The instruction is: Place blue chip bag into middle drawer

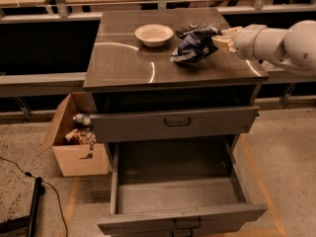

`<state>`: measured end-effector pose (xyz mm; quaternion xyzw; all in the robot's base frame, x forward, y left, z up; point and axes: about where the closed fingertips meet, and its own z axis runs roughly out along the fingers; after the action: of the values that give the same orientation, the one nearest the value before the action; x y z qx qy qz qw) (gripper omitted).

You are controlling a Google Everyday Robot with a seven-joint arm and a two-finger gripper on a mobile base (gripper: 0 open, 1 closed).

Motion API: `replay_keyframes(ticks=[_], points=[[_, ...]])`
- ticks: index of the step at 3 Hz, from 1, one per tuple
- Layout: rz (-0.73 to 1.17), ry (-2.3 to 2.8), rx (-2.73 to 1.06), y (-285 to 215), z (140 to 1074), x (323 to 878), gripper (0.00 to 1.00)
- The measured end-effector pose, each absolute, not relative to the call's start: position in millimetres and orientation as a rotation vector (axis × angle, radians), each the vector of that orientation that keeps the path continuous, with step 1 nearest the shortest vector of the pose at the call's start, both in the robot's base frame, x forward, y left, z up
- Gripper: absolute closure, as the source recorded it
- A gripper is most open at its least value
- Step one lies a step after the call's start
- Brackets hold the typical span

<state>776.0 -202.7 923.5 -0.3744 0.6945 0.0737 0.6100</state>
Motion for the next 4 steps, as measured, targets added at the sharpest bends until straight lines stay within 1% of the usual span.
replay_keyframes(ticks=[1,2,3,4], points=[[0.29,1.557,-0.881,-200.8,943.3,722.1,1.0],[0.375,1.559,-0.937,-191.6,938.5,697.7,1.0],[0.375,1.559,-0.939,-190.8,938.0,697.9,1.0],[0.396,1.581,-0.947,-182.3,925.9,673.6,1.0]])
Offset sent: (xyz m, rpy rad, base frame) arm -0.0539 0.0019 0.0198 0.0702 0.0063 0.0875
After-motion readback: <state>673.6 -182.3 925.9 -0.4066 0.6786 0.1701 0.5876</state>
